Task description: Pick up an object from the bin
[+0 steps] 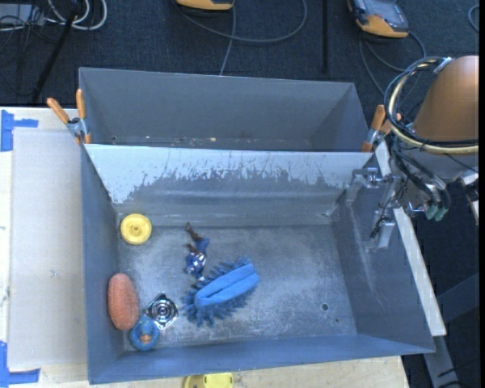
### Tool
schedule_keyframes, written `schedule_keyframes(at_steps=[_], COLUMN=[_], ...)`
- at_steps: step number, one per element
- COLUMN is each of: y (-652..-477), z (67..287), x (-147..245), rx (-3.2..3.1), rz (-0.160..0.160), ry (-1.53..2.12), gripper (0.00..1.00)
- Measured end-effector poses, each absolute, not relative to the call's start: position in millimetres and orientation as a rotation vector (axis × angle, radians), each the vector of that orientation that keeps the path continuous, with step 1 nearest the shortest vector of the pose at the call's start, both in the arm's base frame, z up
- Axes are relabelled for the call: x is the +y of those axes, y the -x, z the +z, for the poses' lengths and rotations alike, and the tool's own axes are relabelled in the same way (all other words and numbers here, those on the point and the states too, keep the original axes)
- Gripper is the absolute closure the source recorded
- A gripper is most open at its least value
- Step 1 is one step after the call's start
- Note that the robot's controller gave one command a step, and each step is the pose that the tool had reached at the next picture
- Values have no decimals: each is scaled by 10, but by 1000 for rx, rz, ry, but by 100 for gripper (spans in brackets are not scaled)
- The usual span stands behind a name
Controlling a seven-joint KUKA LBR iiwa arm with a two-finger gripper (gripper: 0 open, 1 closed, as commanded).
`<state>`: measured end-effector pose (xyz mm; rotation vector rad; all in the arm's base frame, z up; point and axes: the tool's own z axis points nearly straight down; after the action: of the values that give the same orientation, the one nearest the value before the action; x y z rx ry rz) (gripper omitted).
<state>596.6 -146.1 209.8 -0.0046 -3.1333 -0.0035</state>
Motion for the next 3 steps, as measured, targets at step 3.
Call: schedule_keyframes(at_steps=[3], y=[-5849], z=[993], x=[-857], rx=[-3137], rz=[-2], ry=[-165], gripper=[0])
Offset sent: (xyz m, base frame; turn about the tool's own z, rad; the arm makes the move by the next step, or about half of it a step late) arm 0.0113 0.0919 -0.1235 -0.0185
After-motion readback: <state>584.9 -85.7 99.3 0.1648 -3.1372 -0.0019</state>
